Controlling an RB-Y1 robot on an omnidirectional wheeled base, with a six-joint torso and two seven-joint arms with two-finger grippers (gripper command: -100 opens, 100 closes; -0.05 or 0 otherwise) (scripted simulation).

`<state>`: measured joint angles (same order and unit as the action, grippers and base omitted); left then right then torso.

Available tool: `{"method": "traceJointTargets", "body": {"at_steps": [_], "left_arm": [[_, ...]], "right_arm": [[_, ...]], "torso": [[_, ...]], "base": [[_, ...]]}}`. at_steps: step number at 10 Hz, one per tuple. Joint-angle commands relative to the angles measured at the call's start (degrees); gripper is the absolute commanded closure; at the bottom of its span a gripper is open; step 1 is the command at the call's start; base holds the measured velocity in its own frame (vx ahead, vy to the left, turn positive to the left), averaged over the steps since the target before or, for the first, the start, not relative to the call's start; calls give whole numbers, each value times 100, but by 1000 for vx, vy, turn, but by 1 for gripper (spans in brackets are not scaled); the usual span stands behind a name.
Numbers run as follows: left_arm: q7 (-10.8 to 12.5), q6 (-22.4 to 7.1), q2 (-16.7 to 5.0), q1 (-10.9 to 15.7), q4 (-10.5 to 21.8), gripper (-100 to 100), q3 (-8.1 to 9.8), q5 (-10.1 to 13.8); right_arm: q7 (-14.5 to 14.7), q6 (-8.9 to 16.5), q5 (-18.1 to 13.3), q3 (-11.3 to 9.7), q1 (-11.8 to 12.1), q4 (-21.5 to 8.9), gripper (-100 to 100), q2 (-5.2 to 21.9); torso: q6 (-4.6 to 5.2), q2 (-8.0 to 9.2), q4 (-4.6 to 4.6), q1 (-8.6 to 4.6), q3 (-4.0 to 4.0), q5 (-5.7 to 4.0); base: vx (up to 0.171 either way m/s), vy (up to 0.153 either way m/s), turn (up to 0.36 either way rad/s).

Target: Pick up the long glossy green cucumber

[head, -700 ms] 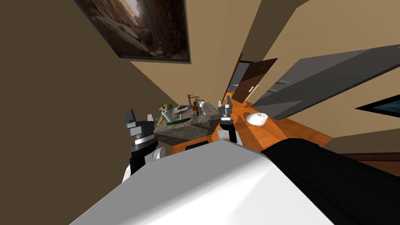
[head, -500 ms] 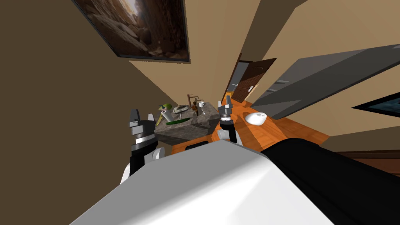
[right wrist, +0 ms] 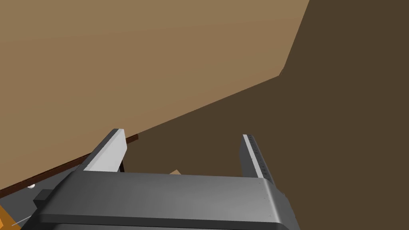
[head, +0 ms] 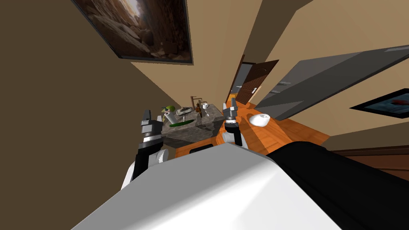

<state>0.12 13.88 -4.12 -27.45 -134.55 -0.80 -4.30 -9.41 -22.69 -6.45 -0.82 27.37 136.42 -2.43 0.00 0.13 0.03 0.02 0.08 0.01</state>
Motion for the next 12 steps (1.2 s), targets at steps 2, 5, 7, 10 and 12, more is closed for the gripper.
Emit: {"method": "traceJointTargets", "body": {"at_steps": [2, 5, 7, 10, 12], "left_arm": [[-6, -343, -91, 78, -38, -100, -44, 19], [-24, -823, -212, 229, -56, -100, -125, 49], [-33, -1101, -263, 310, -61, -100, -163, 64], [-43, -1529, -307, 393, -64, -100, -199, 79], [-52, -1860, -346, 478, -63, -100, -232, 94]], "right_arm": [[0, 0, 0, 0, 0, 0, 0, 0], [0, 0, 0, 0, 0, 0, 0, 0], [0, 0, 0, 0, 0, 0, 0, 0], [0, 0, 0, 0, 0, 0, 0, 0], [0, 0, 0, 0, 0, 0, 0, 0]], "torso": [[1, -1, 0, -1, -1, -1], [0, -4, -1, -1, -2, 0], [0, -5, -1, -1, -3, 0], [0, -7, -2, -1, -4, 0], [0, -5, -1, -3, -3, -1]], "base": [[-26, 0, -26], [-25, 0, -33], [-22, 2, -33], [-18, 0, -32], [-21, -2, -35]]}}
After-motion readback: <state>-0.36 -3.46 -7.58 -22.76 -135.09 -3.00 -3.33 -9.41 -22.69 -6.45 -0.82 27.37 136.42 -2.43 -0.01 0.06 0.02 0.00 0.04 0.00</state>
